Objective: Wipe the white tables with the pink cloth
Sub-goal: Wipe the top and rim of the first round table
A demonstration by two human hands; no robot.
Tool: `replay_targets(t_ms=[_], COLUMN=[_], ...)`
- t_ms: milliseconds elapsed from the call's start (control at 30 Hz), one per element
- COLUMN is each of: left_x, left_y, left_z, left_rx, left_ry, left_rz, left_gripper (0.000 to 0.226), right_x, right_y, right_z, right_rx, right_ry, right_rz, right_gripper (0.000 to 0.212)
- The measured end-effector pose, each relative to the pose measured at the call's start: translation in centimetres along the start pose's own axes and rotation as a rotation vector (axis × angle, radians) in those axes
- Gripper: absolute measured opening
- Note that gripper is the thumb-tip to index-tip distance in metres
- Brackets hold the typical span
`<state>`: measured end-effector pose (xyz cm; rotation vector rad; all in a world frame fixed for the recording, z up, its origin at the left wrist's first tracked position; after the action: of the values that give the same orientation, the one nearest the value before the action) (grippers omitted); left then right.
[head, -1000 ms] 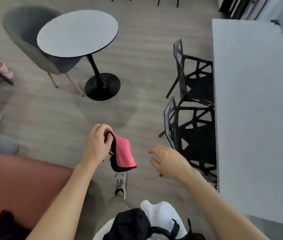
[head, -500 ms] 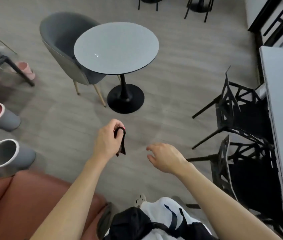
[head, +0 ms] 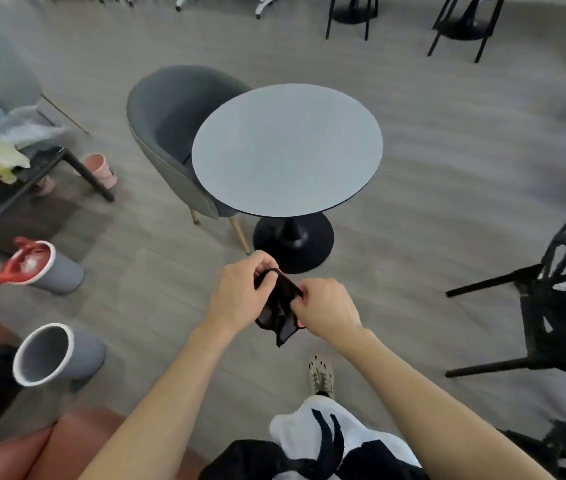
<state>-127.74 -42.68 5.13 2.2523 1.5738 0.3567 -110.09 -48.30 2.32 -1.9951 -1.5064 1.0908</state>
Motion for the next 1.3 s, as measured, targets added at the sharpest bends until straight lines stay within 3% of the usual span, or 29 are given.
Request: replay_targets(t_ms=[100, 233, 400, 533, 633, 700, 767, 867, 1033, 1133, 1200, 1300], left_x=[5.4, 12.3, 21.9, 30.0, 37.5, 42.3, 45.8, 47.9, 46.2, 45.5, 44.7, 42.4], left_y=[-3.2, -7.3, -12.2, -15.0, -16.6, -17.9, -19.4, -22.4, -28.4, -29.4, -28.8, -27.8], left_z=[-2.2, -5.0, -7.1, -9.4, -10.5, -10.6, -9.7, -6.5, 0.0, 3.5, 5.3, 8.8], left_rx=[0.181, 0.203, 0.049, 0.020, -0.026, 0.000, 0.108, 0.276, 0.404, 0.442, 0.480, 0.618], left_ry=[0.049, 0.071, -0.084, -0.247, -0.196, -0.096, -0.125, -0.292, -0.511, -0.572, -0.551, -0.596], left_rz=[-0.005, -0.027, 0.022, 0.092, 0.110, 0.094, 0.105, 0.185, 0.240, 0.290, 0.417, 0.764], left_gripper=[0.008, 0.025, 0.016, 0.012, 0.012, 0.027, 0.035, 0.038, 0.041, 0.036, 0.041, 0.068], right_x=[5.2, 11.5, 20.0, 26.1, 32.0, 36.4, 39.7, 41.1, 40.6, 41.1, 40.8, 39.4], right_y=[-2.1, -5.5, -9.4, -11.3, -12.6, -12.7, -12.0, -9.8, -5.3, -3.3, -2.7, -1.4], right_z=[-2.2, -5.6, -7.2, -7.9, -8.7, -9.2, -8.6, -4.4, 5.8, 7.9, 8.0, 8.3], right_rx=[0.102, 0.104, 0.114, 0.132, 0.092, 0.007, -0.059, -0.100, -0.201, -0.198, -0.254, -0.334], right_ry=[0.043, 0.080, 0.127, 0.133, 0.359, 0.532, 0.568, 0.492, 0.163, 0.210, 0.214, 0.081], right_rz=[0.002, -0.084, -0.114, -0.021, -0.015, 0.004, 0.100, 0.161, 0.198, 0.146, 0.087, 0.075], right_gripper=[0.013, 0.015, 0.020, 0.023, 0.028, 0.033, 0.038, 0.042, 0.058, 0.045, 0.040, 0.043])
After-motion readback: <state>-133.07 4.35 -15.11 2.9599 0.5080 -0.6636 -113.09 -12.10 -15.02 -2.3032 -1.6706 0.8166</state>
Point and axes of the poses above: each hand's wrist, its own x-axis towards the middle knuckle, its own z-axis out of the palm, y = z × x, the point moved 2 cm from there along x, towards the middle knuckle, and after that the axes turned 14 degrees about x, right-handed, at the moved point
